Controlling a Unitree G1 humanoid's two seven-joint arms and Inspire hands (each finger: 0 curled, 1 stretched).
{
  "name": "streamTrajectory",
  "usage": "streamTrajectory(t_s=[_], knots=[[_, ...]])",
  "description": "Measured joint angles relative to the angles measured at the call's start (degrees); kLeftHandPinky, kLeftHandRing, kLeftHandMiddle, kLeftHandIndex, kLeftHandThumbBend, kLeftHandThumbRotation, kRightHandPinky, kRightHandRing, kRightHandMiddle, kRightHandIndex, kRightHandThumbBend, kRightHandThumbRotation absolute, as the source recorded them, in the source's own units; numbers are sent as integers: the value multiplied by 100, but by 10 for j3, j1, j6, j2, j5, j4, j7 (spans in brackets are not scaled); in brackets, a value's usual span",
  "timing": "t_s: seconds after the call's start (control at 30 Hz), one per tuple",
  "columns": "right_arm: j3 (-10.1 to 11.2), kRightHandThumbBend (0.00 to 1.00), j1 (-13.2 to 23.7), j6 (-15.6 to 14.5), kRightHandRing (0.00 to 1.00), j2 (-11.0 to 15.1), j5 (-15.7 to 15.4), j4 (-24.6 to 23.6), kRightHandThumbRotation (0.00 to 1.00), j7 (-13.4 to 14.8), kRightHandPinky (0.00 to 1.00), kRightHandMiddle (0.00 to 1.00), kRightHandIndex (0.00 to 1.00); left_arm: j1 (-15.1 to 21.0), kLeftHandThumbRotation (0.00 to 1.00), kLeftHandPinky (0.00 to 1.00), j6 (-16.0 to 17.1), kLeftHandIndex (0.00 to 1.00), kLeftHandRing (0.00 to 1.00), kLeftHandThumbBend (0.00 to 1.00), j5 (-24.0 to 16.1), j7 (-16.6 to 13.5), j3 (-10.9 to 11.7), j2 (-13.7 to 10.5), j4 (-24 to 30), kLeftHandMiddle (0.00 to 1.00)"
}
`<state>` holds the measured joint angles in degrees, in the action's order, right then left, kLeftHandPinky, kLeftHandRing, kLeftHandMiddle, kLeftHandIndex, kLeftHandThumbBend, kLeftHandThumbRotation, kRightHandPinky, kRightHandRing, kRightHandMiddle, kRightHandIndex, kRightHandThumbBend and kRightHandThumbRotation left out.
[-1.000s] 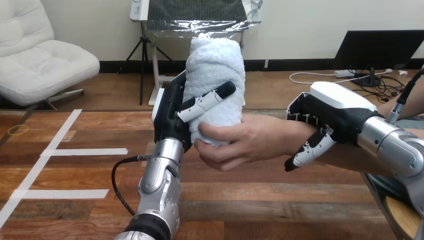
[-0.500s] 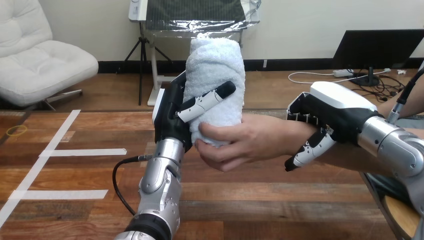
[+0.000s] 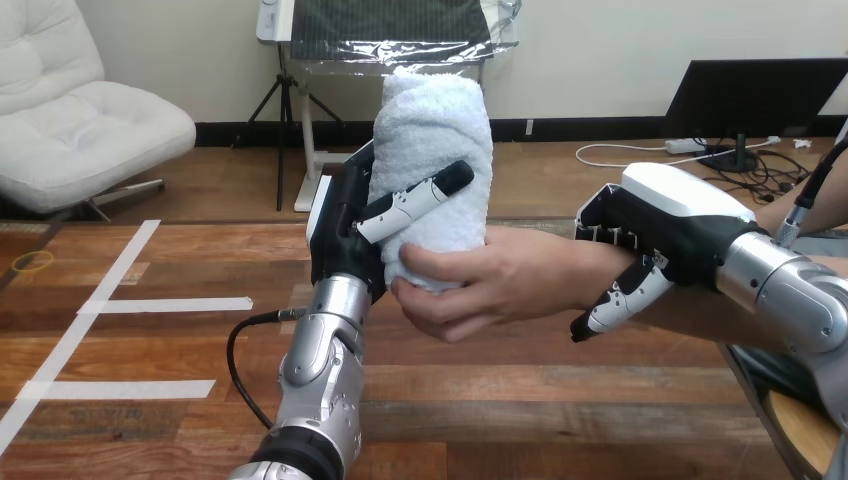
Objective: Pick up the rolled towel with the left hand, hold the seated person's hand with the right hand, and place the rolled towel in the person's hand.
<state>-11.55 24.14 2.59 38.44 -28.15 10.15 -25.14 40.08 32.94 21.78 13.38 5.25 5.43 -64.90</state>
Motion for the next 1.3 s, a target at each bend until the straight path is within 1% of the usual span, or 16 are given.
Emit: streamTrajectory(t_s=[0.27,1.07,1.17,1.3], knots=[[0,86,0,-1,31,0,0,0,10,0,27,36,36,0,0,27,-4,40,31,78,4,0,-2,0,0,37],[0,86,0,-1,31,0,-1,-1,12,0,28,37,36,0,0,26,-6,40,32,80,19,0,-10,0,1,37],[0,86,0,-1,32,0,-1,-1,12,0,28,37,37,0,0,26,-6,40,31,80,23,0,-11,0,1,37],[0,86,0,-3,35,0,-1,-3,13,0,30,41,41,0,0,26,-6,40,31,78,25,0,-12,0,1,37]])
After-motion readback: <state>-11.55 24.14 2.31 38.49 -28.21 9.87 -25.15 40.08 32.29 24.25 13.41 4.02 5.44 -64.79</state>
